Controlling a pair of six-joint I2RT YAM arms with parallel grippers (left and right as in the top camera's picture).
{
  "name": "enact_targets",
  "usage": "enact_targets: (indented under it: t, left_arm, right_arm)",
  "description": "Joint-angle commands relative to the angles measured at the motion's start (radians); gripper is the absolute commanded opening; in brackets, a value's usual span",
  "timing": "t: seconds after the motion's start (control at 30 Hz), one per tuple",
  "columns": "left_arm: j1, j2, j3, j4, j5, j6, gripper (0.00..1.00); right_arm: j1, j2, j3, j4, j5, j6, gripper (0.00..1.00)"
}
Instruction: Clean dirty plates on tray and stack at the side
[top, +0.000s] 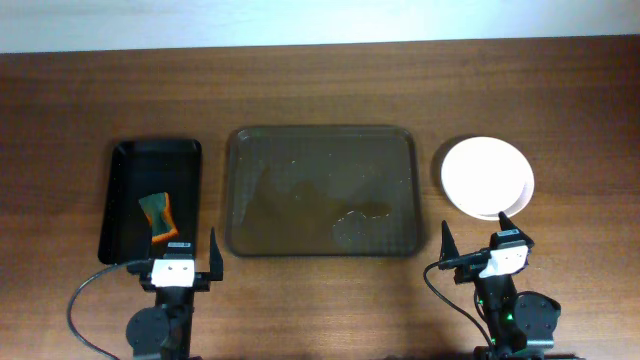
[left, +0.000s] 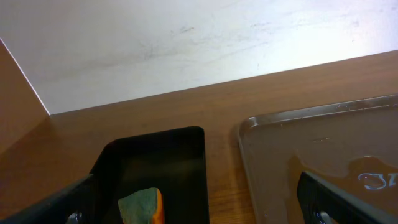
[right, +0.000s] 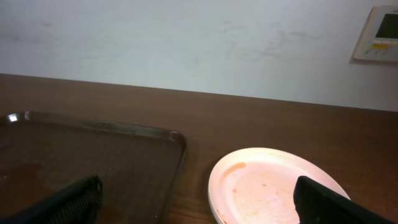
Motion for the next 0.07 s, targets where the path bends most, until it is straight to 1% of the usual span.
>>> enact_targets:
  t: [0.0, 0.03]
  left_arm:
    - [-0.004, -0.01, -0.008, 0.0, -0.007, 0.016, 1.0]
    - [-0.004, -0.01, -0.008, 0.0, -0.007, 0.016, 1.0]
  right_arm:
    - [0.006, -0.008, -0.005, -0.007, 0.005, 0.008, 0.98]
    - [0.006, -0.008, -0.005, -0.007, 0.005, 0.008, 0.98]
